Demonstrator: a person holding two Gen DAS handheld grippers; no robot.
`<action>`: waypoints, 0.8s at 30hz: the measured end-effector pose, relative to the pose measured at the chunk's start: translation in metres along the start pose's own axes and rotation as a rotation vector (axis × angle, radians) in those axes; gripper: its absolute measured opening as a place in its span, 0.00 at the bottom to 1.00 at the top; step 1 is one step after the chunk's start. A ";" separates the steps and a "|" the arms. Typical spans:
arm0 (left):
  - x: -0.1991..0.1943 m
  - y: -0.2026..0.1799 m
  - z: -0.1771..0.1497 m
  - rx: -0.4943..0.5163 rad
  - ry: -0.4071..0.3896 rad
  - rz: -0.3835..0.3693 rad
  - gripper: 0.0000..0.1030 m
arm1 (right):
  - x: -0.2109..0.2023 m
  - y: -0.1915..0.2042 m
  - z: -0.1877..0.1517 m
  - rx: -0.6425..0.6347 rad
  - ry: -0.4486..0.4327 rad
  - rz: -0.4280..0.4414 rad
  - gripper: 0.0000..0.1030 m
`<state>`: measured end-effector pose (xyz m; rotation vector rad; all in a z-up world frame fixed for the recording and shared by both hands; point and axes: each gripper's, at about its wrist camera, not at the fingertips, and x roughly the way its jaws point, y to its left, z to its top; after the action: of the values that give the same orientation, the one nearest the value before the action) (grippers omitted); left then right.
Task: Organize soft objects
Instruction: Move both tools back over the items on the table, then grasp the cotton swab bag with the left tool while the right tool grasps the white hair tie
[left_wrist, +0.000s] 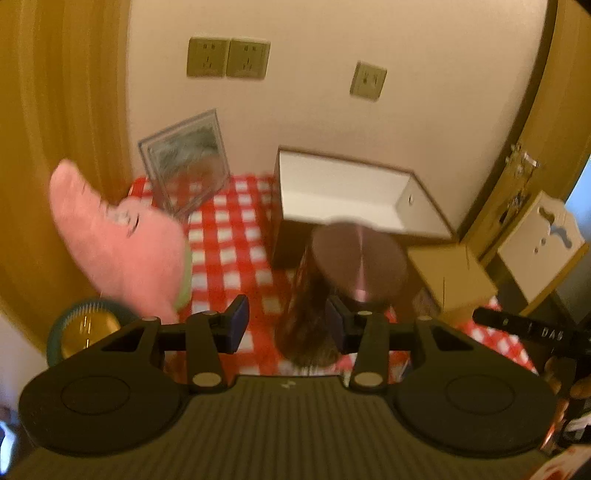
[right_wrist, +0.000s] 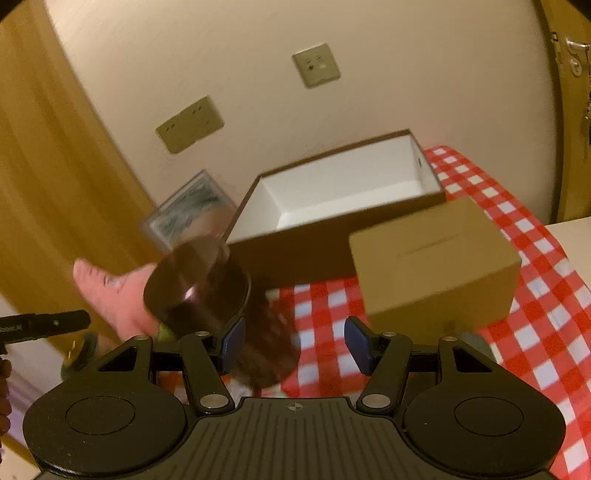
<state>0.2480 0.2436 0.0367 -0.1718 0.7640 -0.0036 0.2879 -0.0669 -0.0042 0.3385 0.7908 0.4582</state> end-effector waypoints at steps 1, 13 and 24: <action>-0.001 0.000 -0.007 0.001 0.011 0.005 0.41 | -0.001 0.001 -0.006 -0.008 0.007 -0.002 0.58; 0.013 -0.017 -0.066 0.020 0.140 -0.006 0.41 | 0.006 0.017 -0.056 -0.079 0.122 0.020 0.58; 0.032 -0.025 -0.083 0.043 0.180 -0.027 0.44 | 0.021 0.032 -0.072 -0.162 0.164 0.039 0.58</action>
<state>0.2154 0.2038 -0.0400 -0.1422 0.9406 -0.0613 0.2386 -0.0205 -0.0502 0.1673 0.9012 0.5882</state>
